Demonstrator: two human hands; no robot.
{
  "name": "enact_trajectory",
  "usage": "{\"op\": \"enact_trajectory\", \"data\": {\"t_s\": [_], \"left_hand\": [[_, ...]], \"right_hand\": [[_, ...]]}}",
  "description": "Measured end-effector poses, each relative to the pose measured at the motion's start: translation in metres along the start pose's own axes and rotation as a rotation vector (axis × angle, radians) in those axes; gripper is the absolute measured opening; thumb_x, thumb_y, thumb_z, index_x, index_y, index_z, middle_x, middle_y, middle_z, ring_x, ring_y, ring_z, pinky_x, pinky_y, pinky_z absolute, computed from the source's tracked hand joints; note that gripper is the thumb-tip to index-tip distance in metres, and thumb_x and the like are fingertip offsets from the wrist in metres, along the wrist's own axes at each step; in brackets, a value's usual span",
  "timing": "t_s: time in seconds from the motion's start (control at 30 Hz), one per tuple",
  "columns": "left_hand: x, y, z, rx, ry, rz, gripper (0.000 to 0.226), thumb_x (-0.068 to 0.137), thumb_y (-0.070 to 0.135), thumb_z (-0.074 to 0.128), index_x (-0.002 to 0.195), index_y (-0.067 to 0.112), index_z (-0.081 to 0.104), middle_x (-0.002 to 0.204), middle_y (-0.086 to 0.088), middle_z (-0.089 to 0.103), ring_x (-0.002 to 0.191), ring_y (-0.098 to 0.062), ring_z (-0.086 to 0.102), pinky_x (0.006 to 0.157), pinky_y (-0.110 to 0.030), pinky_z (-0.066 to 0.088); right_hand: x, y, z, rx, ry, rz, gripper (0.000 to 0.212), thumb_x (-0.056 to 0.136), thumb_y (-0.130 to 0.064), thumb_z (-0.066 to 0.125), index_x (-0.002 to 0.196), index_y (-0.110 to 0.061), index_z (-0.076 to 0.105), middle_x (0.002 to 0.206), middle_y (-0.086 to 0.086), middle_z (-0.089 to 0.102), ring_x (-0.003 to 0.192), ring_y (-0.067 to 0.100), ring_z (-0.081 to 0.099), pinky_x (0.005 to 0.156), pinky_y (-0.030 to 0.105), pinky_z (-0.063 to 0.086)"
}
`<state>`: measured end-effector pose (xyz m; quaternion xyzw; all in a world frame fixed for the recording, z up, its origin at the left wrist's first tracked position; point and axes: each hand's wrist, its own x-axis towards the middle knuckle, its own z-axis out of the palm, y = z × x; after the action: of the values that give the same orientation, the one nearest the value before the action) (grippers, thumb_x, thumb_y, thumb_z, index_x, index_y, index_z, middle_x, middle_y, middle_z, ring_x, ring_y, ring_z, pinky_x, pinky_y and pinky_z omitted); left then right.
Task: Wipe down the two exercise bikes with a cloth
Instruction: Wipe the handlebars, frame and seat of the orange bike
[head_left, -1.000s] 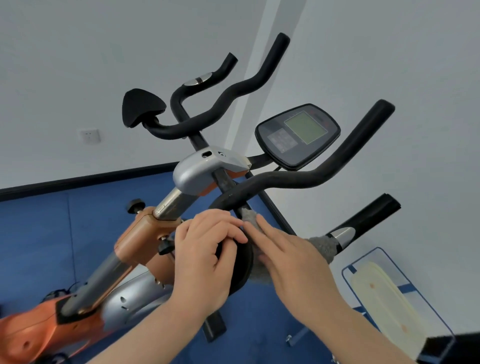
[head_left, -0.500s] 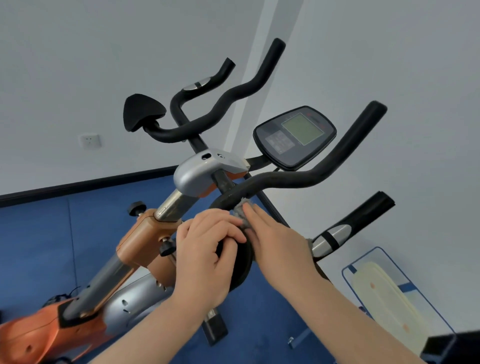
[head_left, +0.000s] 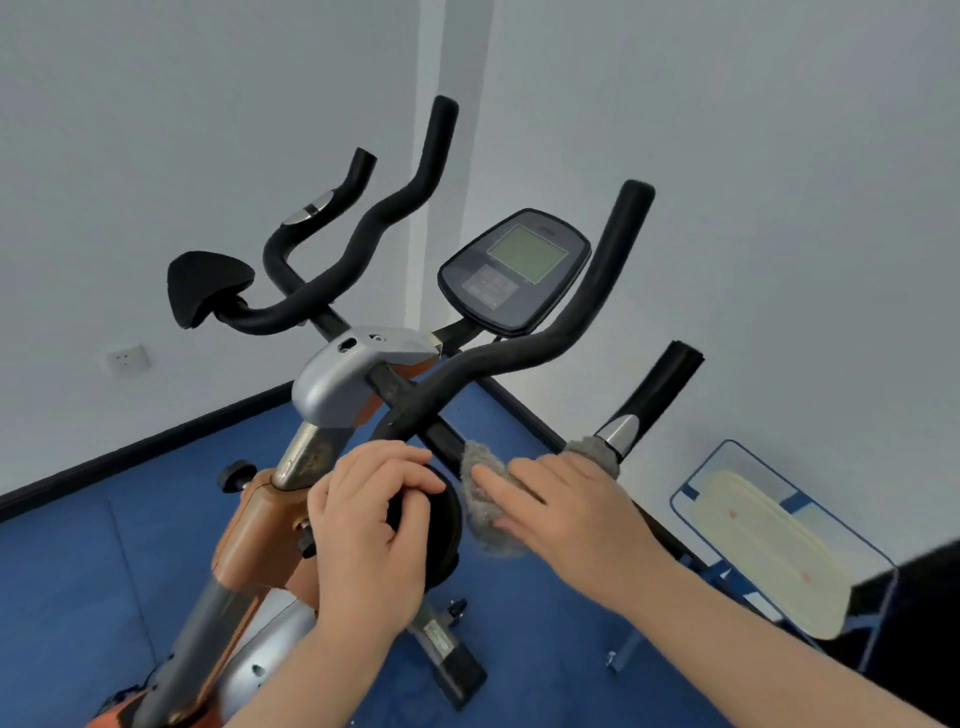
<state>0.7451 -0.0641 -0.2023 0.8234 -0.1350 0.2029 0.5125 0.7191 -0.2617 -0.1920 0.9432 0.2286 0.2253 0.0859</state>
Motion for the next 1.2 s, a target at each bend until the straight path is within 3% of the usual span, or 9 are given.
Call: {"op": "enact_trajectory", "data": {"t_s": [0.13, 0.23, 0.3, 0.4, 0.57, 0.77, 0.93, 1.07, 1.2], "left_hand": [[0.003, 0.013, -0.003, 0.137, -0.065, 0.049, 0.026, 0.084, 0.015, 0.054, 0.076, 0.039, 0.061, 0.093, 0.028, 0.061, 0.105, 0.010, 0.046, 0.105, -0.022, 0.015], [0.013, 0.031, 0.004, 0.248, -0.168, 0.164, 0.027, 0.088, 0.013, 0.059, 0.083, 0.039, 0.061, 0.087, 0.026, 0.061, 0.098, 0.008, 0.051, 0.110, -0.036, 0.016], [0.024, 0.043, 0.015, 0.256, -0.249, 0.204, 0.026, 0.088, 0.010, 0.062, 0.087, 0.036, 0.065, 0.088, 0.022, 0.064, 0.095, 0.000, 0.058, 0.111, -0.038, 0.022], [0.037, 0.054, 0.031, 0.167, -0.373, 0.174, 0.021, 0.092, 0.010, 0.059, 0.096, 0.027, 0.071, 0.088, 0.019, 0.064, 0.073, -0.001, 0.056, 0.091, -0.038, 0.046], [0.039, 0.062, 0.053, 0.012, -0.392, 0.060, 0.023, 0.096, 0.015, 0.054, 0.090, 0.035, 0.062, 0.086, 0.021, 0.062, 0.057, -0.001, 0.047, 0.062, -0.020, 0.039], [0.040, 0.075, 0.074, -0.118, -0.482, -0.092, 0.017, 0.098, 0.032, 0.049, 0.111, 0.035, 0.059, 0.104, 0.023, 0.062, 0.100, 0.010, 0.055, 0.085, -0.017, 0.045], [0.045, 0.090, 0.096, -0.139, -0.504, -0.133, 0.020, 0.096, 0.036, 0.047, 0.114, 0.042, 0.056, 0.107, 0.024, 0.061, 0.095, 0.005, 0.058, 0.078, -0.026, 0.049], [0.047, 0.093, 0.113, -0.180, -0.453, -0.168, 0.018, 0.100, 0.031, 0.048, 0.106, 0.045, 0.058, 0.098, 0.025, 0.066, 0.087, 0.004, 0.062, 0.069, -0.019, 0.045], [0.046, 0.087, 0.121, -0.256, -0.321, -0.231, 0.023, 0.101, 0.020, 0.047, 0.098, 0.033, 0.065, 0.088, 0.019, 0.070, 0.078, -0.002, 0.064, 0.065, -0.011, 0.046]], "right_hand": [[-0.013, 0.057, -0.011, -0.076, 0.126, 0.115, 0.041, 0.102, -0.037, 0.037, 0.102, -0.014, 0.071, 0.102, 0.004, 0.065, 0.096, 0.026, 0.062, 0.105, 0.041, 0.037], [-0.013, 0.050, -0.005, 0.084, 0.267, 0.395, 0.037, 0.102, -0.026, 0.037, 0.107, -0.010, 0.070, 0.109, 0.005, 0.064, 0.117, 0.026, 0.053, 0.115, 0.041, 0.023], [-0.019, 0.034, 0.005, 0.114, 0.248, 0.305, 0.038, 0.103, -0.029, 0.035, 0.111, -0.012, 0.068, 0.111, 0.003, 0.063, 0.123, 0.024, 0.047, 0.117, 0.041, 0.019], [-0.023, 0.059, -0.002, -0.008, 0.150, 0.116, 0.040, 0.104, -0.035, 0.033, 0.112, -0.016, 0.068, 0.113, 0.001, 0.064, 0.122, 0.023, 0.052, 0.116, 0.044, 0.022], [-0.018, 0.048, 0.010, 0.167, 0.360, 0.457, 0.042, 0.105, -0.028, 0.030, 0.115, -0.010, 0.067, 0.120, 0.003, 0.063, 0.131, 0.023, 0.045, 0.116, 0.049, 0.021], [-0.022, 0.105, -0.002, -0.082, 0.230, 0.065, 0.041, 0.104, -0.035, 0.034, 0.111, -0.016, 0.069, 0.114, 0.001, 0.065, 0.123, 0.020, 0.054, 0.117, 0.044, 0.018], [-0.004, 0.167, -0.026, -0.244, 0.306, -0.125, 0.031, 0.102, -0.032, 0.047, 0.099, -0.013, 0.070, 0.104, 0.003, 0.067, 0.111, 0.024, 0.062, 0.110, 0.044, 0.035], [0.001, 0.142, -0.018, 0.307, 0.429, 0.363, 0.033, 0.098, -0.028, 0.045, 0.114, -0.009, 0.066, 0.110, 0.006, 0.060, 0.102, 0.025, 0.058, 0.087, 0.041, 0.051], [0.012, 0.070, 0.004, 0.908, 0.732, 0.946, 0.043, 0.102, -0.028, 0.034, 0.144, -0.028, 0.037, 0.143, -0.012, 0.038, 0.132, 0.001, 0.037, 0.107, 0.014, 0.033]]}}
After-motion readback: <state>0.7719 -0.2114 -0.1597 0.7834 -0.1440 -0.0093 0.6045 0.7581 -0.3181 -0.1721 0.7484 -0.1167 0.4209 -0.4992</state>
